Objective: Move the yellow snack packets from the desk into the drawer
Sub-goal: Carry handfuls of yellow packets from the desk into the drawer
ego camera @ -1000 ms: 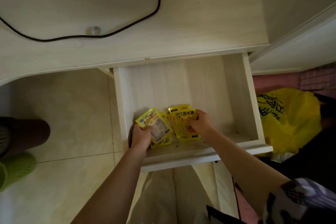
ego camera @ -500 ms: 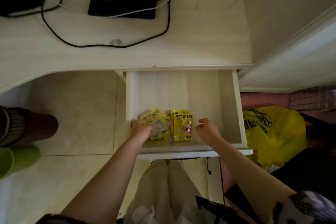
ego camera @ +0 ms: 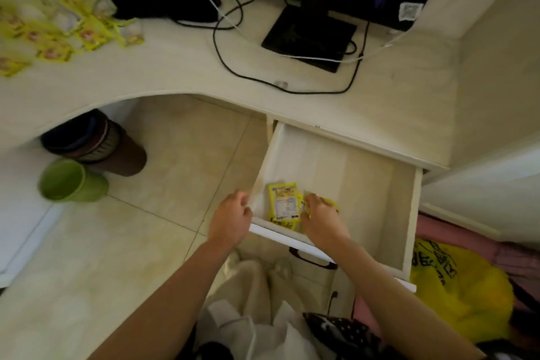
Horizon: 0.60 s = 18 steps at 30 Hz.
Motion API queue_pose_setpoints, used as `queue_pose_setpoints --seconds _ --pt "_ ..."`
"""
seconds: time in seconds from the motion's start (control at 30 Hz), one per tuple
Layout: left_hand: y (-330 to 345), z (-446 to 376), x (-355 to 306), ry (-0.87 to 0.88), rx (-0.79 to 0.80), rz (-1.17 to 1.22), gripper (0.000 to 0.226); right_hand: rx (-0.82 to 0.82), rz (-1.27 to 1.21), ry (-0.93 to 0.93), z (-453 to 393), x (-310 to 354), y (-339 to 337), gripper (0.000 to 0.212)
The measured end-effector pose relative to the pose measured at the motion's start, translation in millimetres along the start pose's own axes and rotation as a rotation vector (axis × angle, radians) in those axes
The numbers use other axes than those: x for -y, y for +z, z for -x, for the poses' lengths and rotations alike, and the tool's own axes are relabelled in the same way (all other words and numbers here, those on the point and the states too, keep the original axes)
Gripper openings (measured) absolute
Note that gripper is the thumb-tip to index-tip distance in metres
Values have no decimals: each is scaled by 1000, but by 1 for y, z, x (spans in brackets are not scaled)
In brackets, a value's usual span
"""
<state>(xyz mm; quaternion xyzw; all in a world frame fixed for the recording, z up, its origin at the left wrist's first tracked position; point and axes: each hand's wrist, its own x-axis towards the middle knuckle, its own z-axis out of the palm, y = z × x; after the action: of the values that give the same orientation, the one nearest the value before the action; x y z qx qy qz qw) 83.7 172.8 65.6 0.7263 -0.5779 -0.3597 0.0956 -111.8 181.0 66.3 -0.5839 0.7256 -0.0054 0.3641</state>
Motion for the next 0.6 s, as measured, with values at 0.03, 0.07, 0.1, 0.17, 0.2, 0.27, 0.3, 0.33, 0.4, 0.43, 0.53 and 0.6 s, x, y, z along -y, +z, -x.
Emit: queue_pose_setpoints --seconds 0.03,0.07,0.1,0.17,0.2,0.27,0.3,0.33,0.4,0.43,0.53,0.6 --pt "-6 6 7 0 -29 -2 30 9 34 -44 0 10 4 36" --pt "-11 11 16 -8 -60 2 30 22 65 -87 0 21 8 36" --pt "-17 16 24 -22 -92 9 30 35 91 -126 0 32 12 36" --pt "-28 25 42 -52 -159 22 29 58 131 -187 1 56 20 36" --pt "-33 29 51 -65 -193 23 29 68 151 -219 2 68 25 36" --pt "-44 36 69 -98 -253 15 28 77 205 -284 2 93 36 34" --pt "-51 39 79 -121 -278 13 28 83 225 -312 2 105 42 33" --pt "-57 41 88 -149 -298 25 27 97 236 -334 2 118 47 31" --pt "-74 45 110 -221 -333 75 26 123 246 -379 0 143 60 29" --pt "-84 46 121 -259 -350 102 26 126 250 -401 -1 157 65 29" --pt "-119 46 157 -312 -398 113 25 114 259 -455 -5 200 78 33" --pt "-145 41 181 -309 -423 79 24 113 266 -476 -8 229 89 34"
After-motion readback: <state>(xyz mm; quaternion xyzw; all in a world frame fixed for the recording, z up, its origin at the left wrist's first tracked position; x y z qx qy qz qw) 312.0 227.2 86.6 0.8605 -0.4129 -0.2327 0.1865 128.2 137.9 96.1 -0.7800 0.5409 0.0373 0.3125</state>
